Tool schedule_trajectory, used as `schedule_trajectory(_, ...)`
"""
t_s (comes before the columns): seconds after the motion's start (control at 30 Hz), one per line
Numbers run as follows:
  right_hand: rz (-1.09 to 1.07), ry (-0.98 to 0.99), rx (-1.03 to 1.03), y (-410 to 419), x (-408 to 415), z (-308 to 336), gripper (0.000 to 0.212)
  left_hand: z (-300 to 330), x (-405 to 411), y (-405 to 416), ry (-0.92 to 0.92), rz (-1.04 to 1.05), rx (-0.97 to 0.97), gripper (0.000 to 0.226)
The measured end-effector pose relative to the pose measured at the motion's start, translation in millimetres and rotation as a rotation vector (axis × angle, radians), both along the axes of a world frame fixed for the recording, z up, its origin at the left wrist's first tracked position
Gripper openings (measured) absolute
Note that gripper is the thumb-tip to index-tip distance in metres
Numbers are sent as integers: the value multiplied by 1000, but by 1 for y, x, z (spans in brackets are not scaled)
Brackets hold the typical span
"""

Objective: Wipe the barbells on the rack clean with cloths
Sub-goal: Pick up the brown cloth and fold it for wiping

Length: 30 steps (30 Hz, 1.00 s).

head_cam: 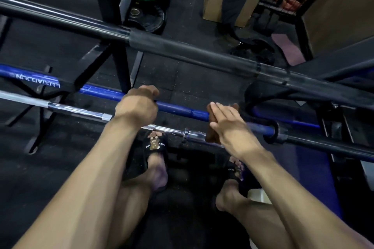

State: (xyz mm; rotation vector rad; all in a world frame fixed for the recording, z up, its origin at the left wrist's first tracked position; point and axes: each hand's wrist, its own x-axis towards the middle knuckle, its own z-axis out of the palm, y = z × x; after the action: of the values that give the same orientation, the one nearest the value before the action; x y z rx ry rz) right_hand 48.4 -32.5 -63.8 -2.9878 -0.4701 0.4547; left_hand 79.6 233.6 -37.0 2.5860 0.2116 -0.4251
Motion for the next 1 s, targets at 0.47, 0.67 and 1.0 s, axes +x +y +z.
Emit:
schedule_trajectory(0.47,37,22,136,103,43,0,47,-3,4,41,-44,108,-136,41)
schedule_trajectory(0.67,-129,-69,63,29,13,-11,50,-1,4,39,-4,21,-90,42)
schedule_trajectory(1.0,87,-43,223,113,44,-18,65,4,7,39,32,11,-68,27)
